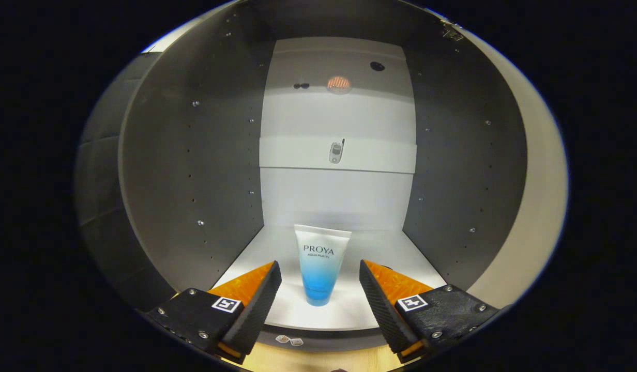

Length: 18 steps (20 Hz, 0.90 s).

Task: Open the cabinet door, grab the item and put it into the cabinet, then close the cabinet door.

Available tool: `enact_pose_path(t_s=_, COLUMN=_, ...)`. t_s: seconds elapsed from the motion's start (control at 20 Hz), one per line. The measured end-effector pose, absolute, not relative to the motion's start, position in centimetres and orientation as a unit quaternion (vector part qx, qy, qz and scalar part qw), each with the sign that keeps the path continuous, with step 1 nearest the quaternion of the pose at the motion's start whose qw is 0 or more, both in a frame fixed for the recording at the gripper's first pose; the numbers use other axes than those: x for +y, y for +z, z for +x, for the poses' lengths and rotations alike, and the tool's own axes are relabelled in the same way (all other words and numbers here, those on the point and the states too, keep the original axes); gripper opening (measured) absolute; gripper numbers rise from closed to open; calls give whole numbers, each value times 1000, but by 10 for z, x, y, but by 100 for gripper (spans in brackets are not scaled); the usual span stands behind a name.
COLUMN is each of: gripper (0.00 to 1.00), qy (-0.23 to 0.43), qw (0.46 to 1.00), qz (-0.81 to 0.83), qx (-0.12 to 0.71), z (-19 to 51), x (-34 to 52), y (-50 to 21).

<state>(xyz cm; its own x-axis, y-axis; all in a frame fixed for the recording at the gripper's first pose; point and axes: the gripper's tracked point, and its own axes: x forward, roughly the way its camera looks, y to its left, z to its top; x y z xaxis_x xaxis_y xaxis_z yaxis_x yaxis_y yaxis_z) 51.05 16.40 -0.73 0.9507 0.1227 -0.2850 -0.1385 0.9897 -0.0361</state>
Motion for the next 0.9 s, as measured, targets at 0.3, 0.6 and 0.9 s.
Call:
enact_pose_path(t_s=0.3, gripper=94, qy=69, qw=994, qz=-4, qx=85, z=458, x=161, y=35)
enact_pose_path(t_s=0.6, gripper=94, qy=86, qw=995, qz=17, qx=53, z=391, x=159, y=60)
enact_pose_path(t_s=0.9, gripper=94, qy=107, qw=991, qz=25, qx=71, z=314, x=151, y=53)
